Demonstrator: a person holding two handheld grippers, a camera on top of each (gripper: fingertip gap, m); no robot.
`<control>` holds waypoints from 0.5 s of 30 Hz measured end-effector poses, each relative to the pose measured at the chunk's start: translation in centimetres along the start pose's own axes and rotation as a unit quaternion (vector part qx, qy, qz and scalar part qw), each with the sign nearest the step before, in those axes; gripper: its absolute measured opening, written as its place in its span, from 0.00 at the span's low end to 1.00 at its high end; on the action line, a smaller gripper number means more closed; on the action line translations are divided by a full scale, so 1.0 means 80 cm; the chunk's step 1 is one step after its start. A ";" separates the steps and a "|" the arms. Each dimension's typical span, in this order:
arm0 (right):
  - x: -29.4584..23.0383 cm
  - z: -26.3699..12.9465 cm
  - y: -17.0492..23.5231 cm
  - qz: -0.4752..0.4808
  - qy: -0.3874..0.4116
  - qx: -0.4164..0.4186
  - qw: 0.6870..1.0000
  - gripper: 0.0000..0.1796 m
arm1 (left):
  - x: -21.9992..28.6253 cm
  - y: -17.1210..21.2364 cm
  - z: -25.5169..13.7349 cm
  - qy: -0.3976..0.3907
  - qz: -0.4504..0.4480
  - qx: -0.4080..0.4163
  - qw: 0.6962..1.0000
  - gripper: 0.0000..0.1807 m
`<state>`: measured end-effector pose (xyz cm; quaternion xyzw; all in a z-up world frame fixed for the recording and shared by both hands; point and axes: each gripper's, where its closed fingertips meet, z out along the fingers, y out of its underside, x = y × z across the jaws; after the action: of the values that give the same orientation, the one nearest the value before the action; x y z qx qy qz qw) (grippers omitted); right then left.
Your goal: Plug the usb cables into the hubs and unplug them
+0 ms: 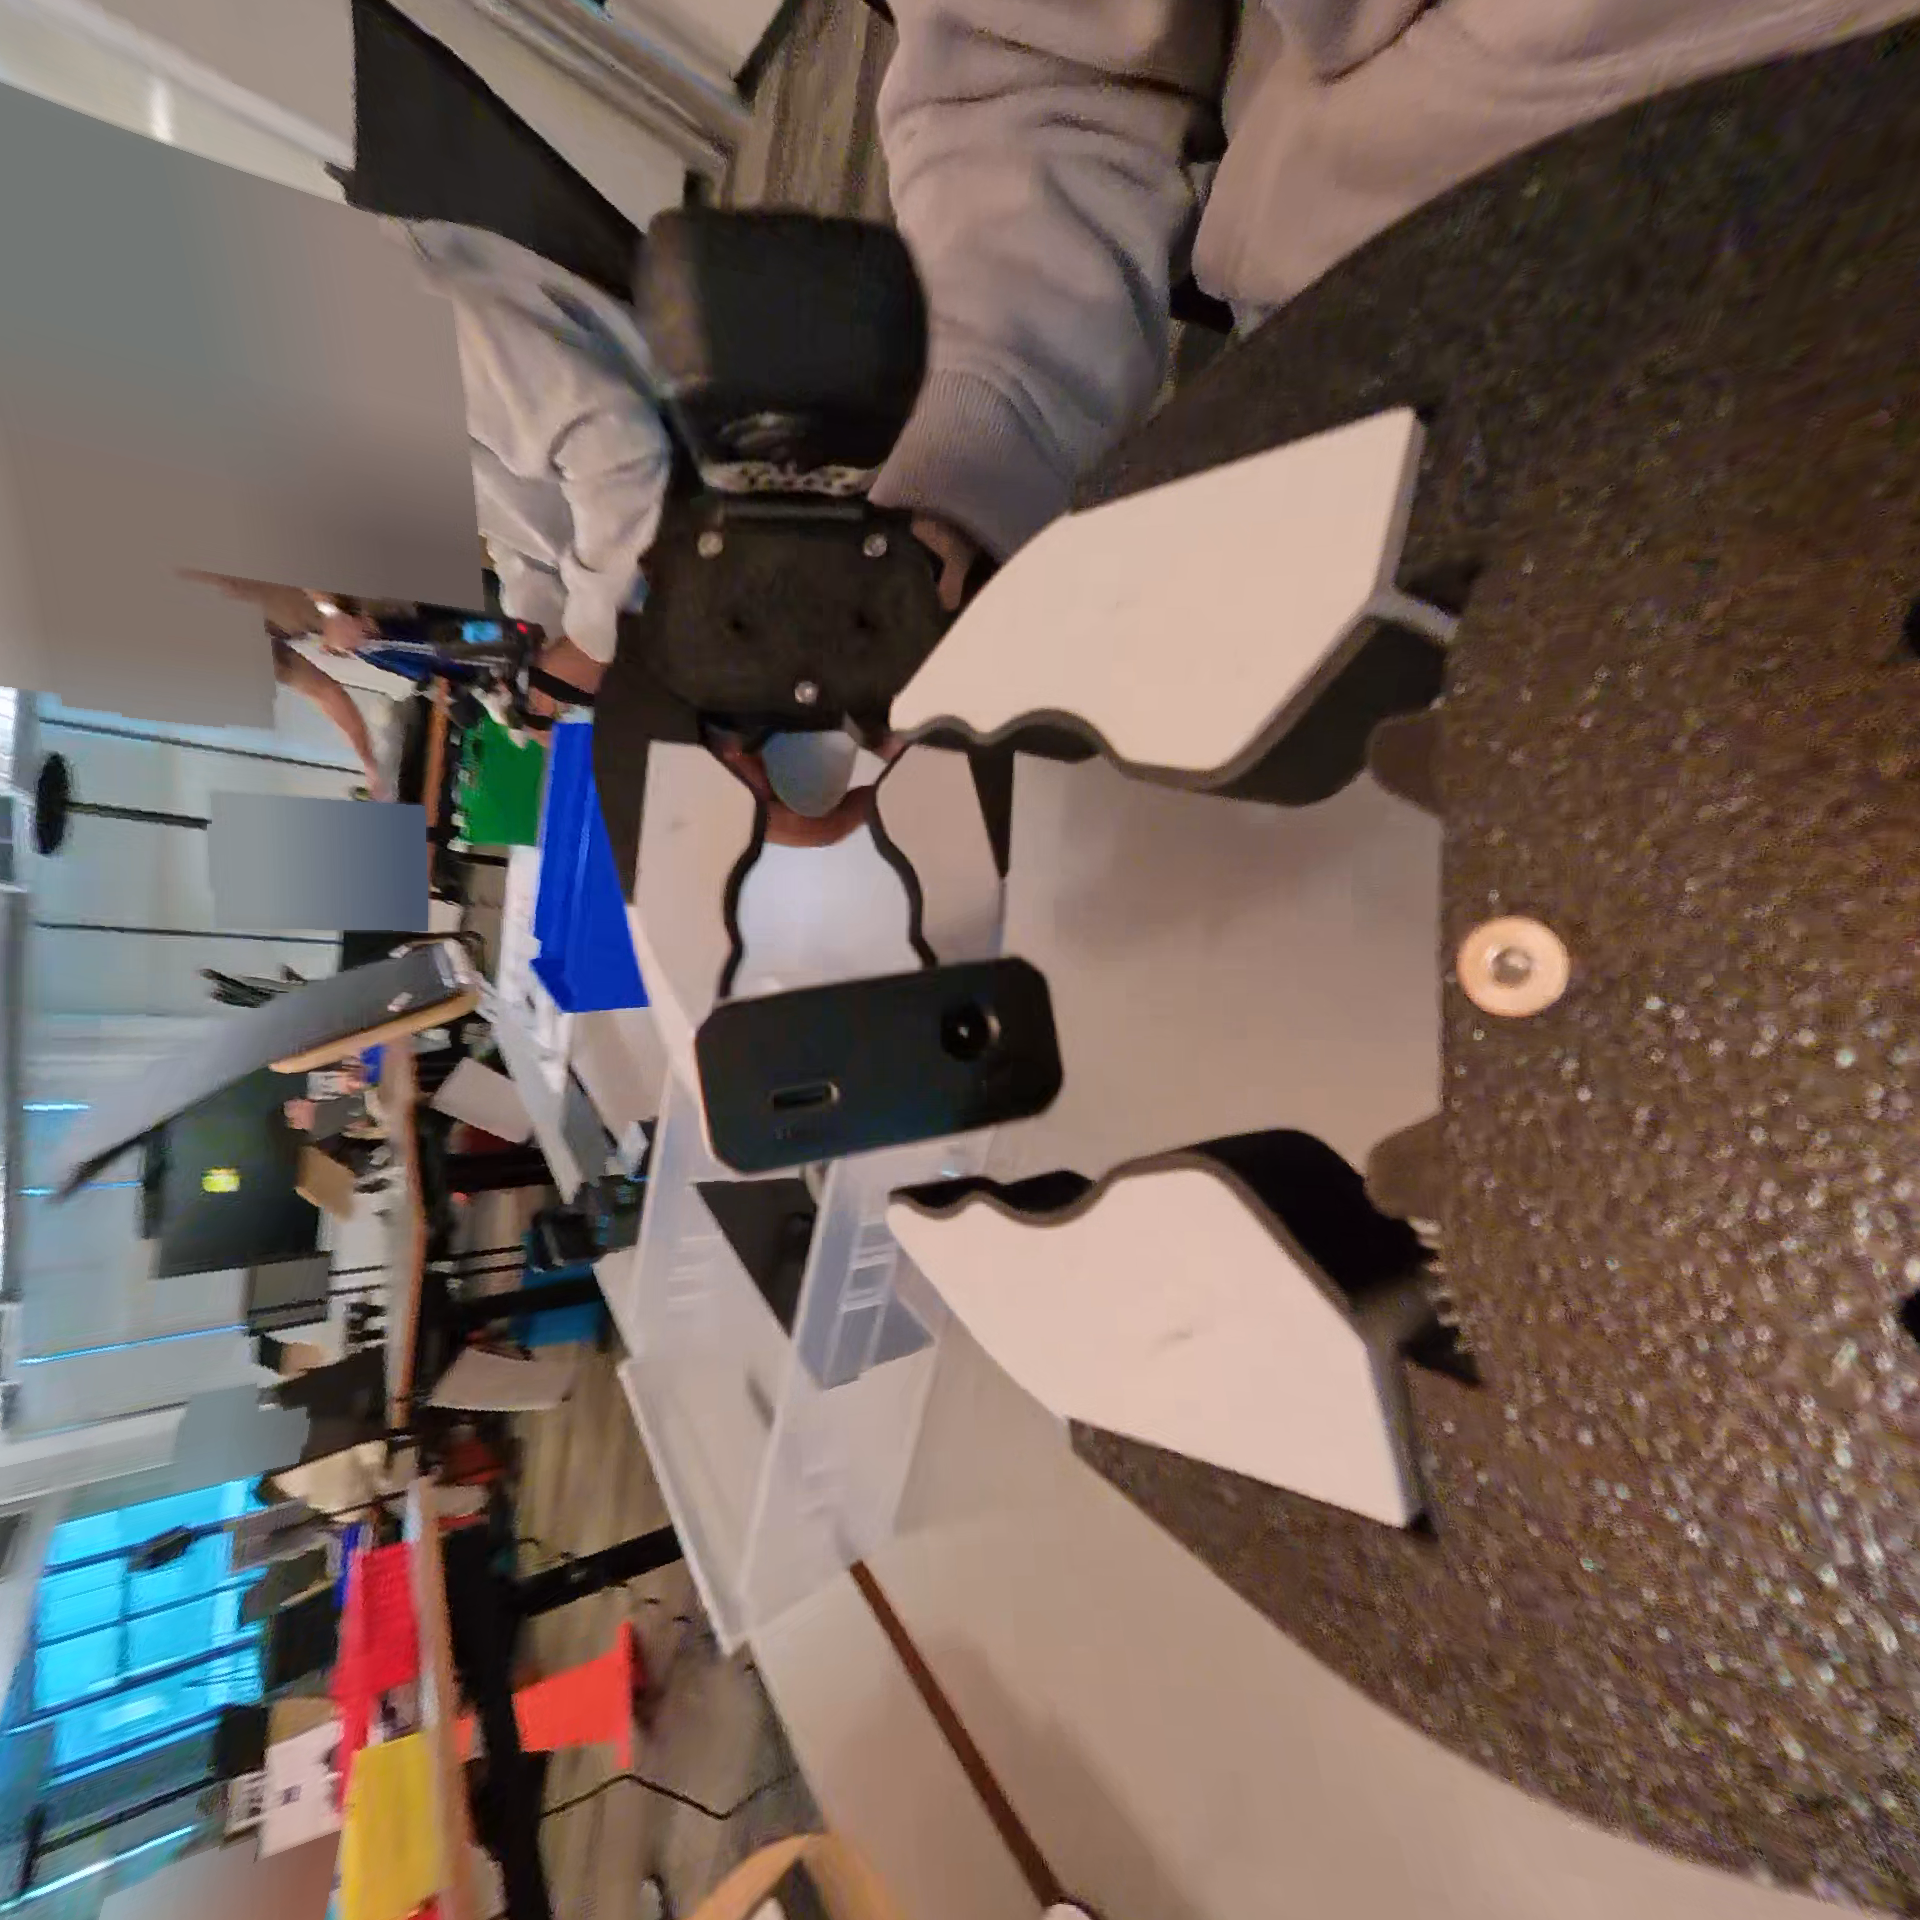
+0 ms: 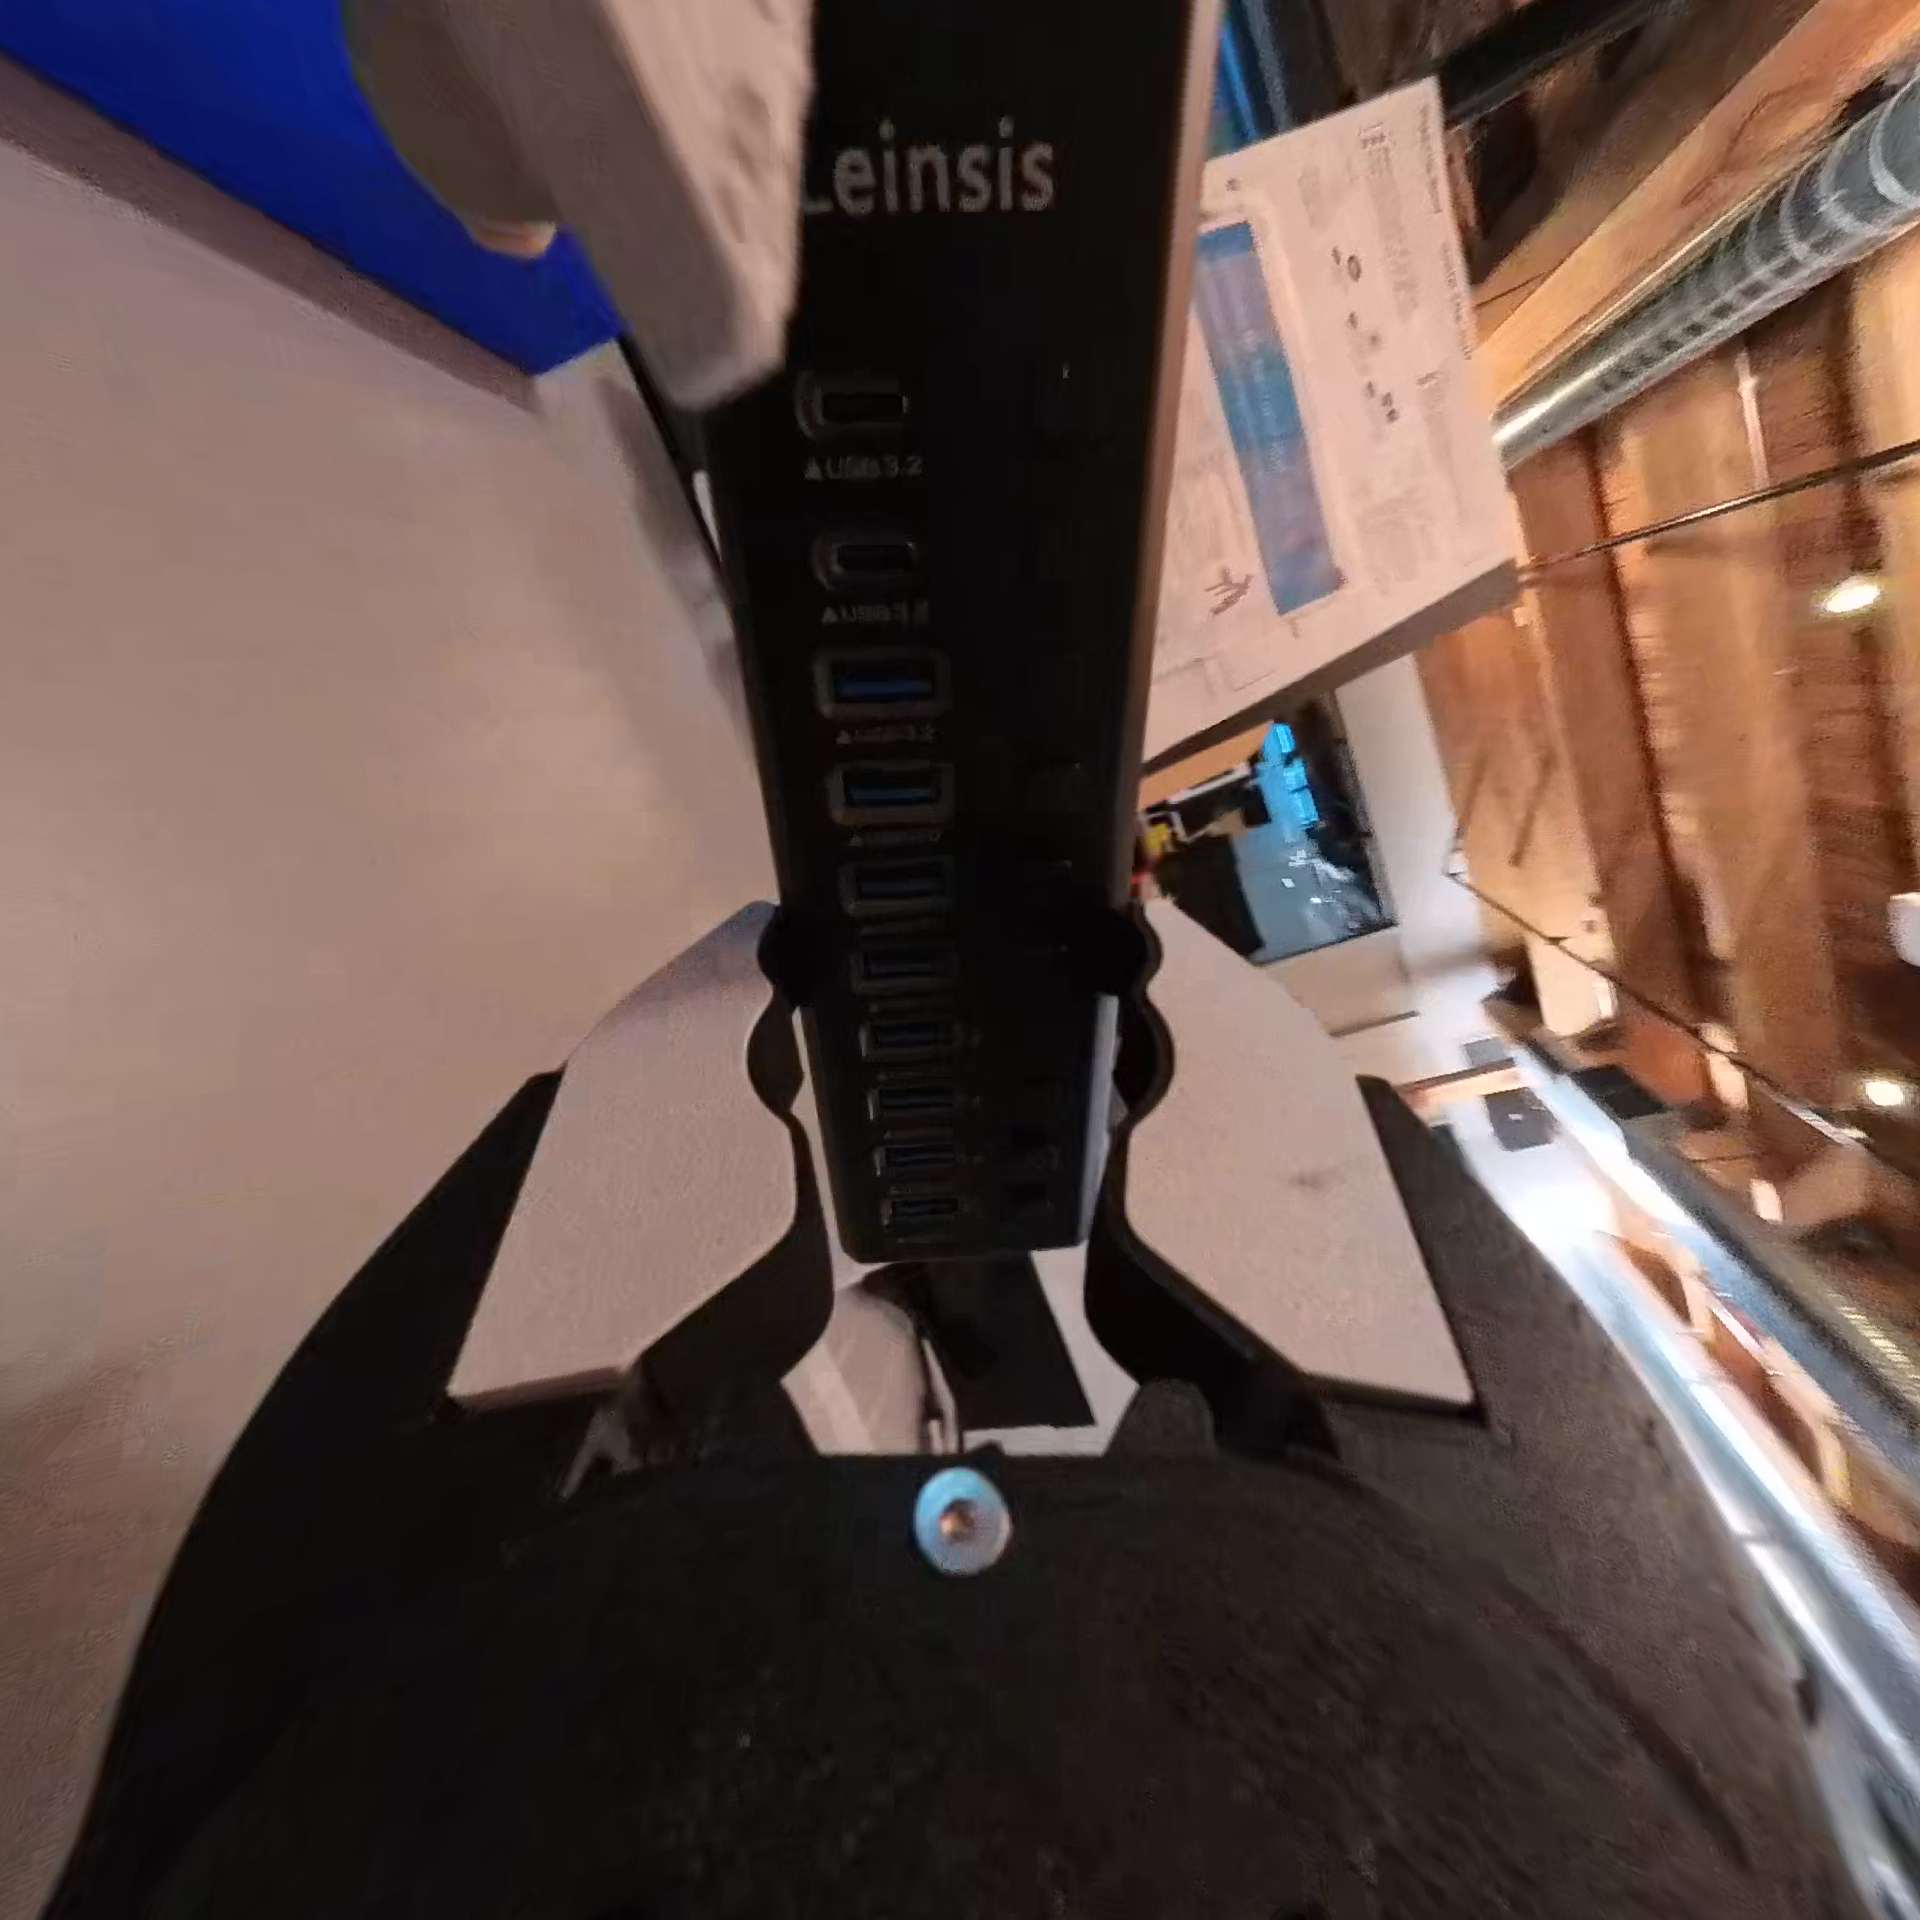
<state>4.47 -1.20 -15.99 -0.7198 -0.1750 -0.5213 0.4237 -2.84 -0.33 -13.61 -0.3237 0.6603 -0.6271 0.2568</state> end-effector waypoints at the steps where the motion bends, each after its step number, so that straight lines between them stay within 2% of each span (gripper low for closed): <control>1: 0.000 -0.001 -0.003 -0.027 0.011 -0.004 1.000 0.33 | 0.000 0.003 0.001 -0.010 -0.007 -0.013 1.000 0.41; 4: -0.006 -0.003 -0.016 -0.115 0.041 0.001 0.992 0.33 | -0.005 0.011 0.006 -0.041 -0.029 -0.040 0.998 0.35; 5: -0.008 -0.004 -0.021 -0.137 0.052 0.002 0.989 0.34 | -0.012 0.016 0.007 -0.061 -0.033 -0.050 0.996 0.30; 6: -0.010 -0.002 -0.022 -0.150 0.054 0.002 0.987 0.33 | -0.018 0.021 0.007 -0.075 -0.023 -0.057 0.995 0.18; 9: -0.012 0.000 -0.018 -0.174 0.059 0.006 0.983 0.33 | -0.020 0.033 0.009 -0.059 -0.006 -0.079 0.995 0.17; 11: -0.017 0.005 -0.014 -0.154 0.052 0.011 0.987 0.33 | -0.025 0.032 0.011 -0.055 -0.012 -0.054 0.997 0.17; 14: -0.022 0.009 -0.019 -0.147 0.063 0.021 0.987 0.43 | -0.034 0.027 0.014 -0.055 -0.043 -0.009 0.998 0.17; 15: -0.026 0.010 -0.023 -0.149 0.064 0.025 0.986 0.43 | -0.035 0.024 0.013 -0.053 -0.042 0.000 0.998 0.17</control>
<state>2.89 0.87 -17.14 -0.6398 -0.2662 -0.6191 0.3695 -0.45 1.07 -15.80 -0.3838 0.6315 -0.6193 0.2653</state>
